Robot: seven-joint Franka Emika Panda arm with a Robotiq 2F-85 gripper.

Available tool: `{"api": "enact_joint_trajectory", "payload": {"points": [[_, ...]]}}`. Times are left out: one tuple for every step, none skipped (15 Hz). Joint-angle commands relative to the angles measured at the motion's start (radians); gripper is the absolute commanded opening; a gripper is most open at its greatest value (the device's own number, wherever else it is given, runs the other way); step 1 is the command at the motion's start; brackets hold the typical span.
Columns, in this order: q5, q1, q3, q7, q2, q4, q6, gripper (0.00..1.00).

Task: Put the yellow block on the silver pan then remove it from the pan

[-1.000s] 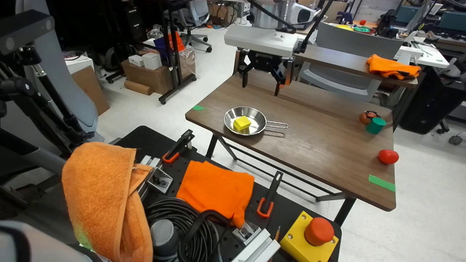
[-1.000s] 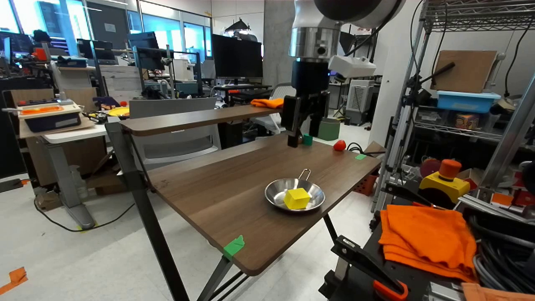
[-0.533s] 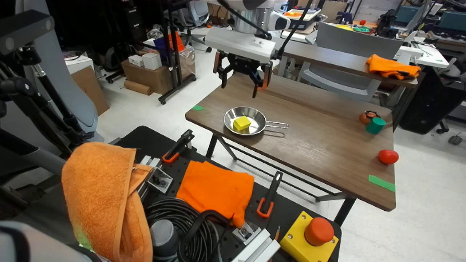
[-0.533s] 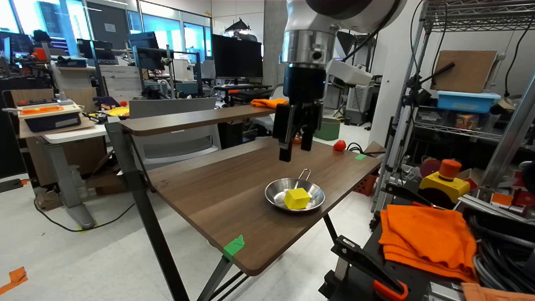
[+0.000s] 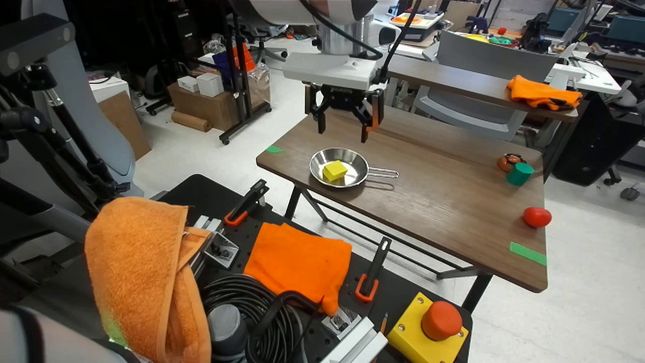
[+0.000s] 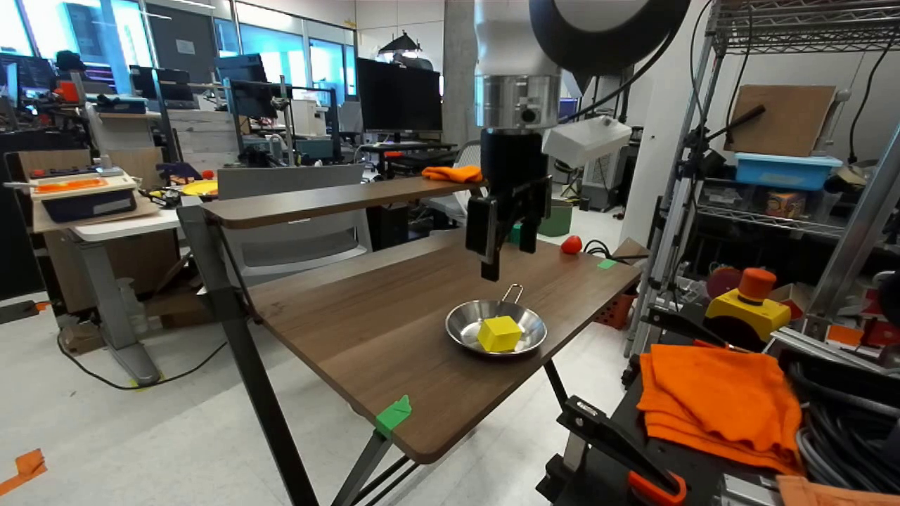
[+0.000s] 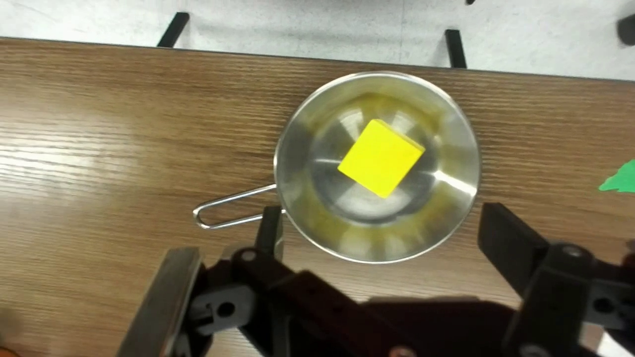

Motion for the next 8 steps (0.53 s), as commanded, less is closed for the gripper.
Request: {"api": "enact_joint_trajectory", "payload": {"points": [[-0.145,0.079,-0.081,0.256,0.037,0.033,-0.019,1.0],[-0.165,0.092,-0.091,0.31,0.048,0.042,-0.031,1.0],[-0.156,0.097,-0.089,0.333,0.06,0.05,-0.044,1.0],[-0.141,0.1,-0.084,0.345,0.071,0.056,-0.05,1.0],[-0.094,0.089,-0.062,0.312,0.081,0.059,-0.053,1.0],[-0.032,0.067,-0.032,0.252,0.089,0.058,-0.042,1.0],[0.044,0.038,0.005,0.172,0.097,0.054,-0.009,1.0],[0.1,0.026,0.026,0.129,0.106,0.058,-0.002,1.0]]}}
